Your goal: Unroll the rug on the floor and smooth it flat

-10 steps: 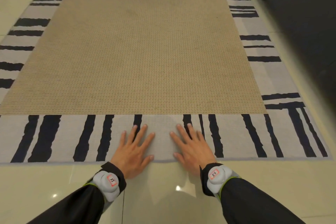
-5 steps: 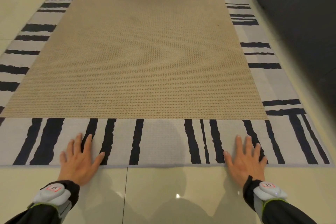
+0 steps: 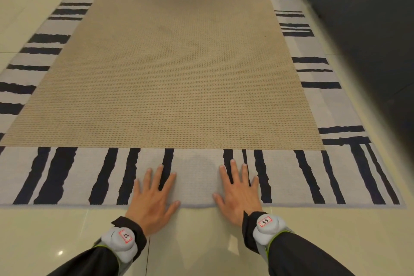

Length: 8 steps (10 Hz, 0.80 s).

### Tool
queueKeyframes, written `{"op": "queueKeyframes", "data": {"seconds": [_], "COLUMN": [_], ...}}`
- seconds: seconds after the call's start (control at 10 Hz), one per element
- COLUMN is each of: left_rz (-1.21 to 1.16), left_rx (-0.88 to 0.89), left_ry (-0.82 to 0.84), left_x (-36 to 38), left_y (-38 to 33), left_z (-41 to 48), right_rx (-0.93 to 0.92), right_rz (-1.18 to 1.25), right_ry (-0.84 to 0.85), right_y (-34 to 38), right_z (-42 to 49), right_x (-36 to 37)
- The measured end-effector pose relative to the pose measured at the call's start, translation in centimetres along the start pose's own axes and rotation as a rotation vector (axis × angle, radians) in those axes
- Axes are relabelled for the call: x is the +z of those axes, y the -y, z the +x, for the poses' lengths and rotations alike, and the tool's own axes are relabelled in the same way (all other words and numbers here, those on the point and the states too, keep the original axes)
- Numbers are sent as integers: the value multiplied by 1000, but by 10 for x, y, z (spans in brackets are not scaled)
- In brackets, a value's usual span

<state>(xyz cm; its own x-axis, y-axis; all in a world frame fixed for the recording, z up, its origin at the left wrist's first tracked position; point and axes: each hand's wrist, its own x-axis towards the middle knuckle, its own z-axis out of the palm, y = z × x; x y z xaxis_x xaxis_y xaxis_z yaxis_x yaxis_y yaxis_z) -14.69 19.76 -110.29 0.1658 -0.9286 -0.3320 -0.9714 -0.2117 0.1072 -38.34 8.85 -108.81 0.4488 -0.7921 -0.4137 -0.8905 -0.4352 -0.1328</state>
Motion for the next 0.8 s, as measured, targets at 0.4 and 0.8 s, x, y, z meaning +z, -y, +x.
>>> {"op": "queueKeyframes", "data": {"seconds": [0.4, 0.8], "left_rz": [103, 73], "left_rx": [4, 6], "left_ry": [4, -29], "left_x": [-75, -257], "left_y": [-4, -41], "left_z": [-5, -53], "right_rx": [24, -44], "right_rz": [102, 97], "right_ry": [-17, -23], "right_y": [-10, 23], "right_z": [-6, -72], "right_x": [-64, -230]}}
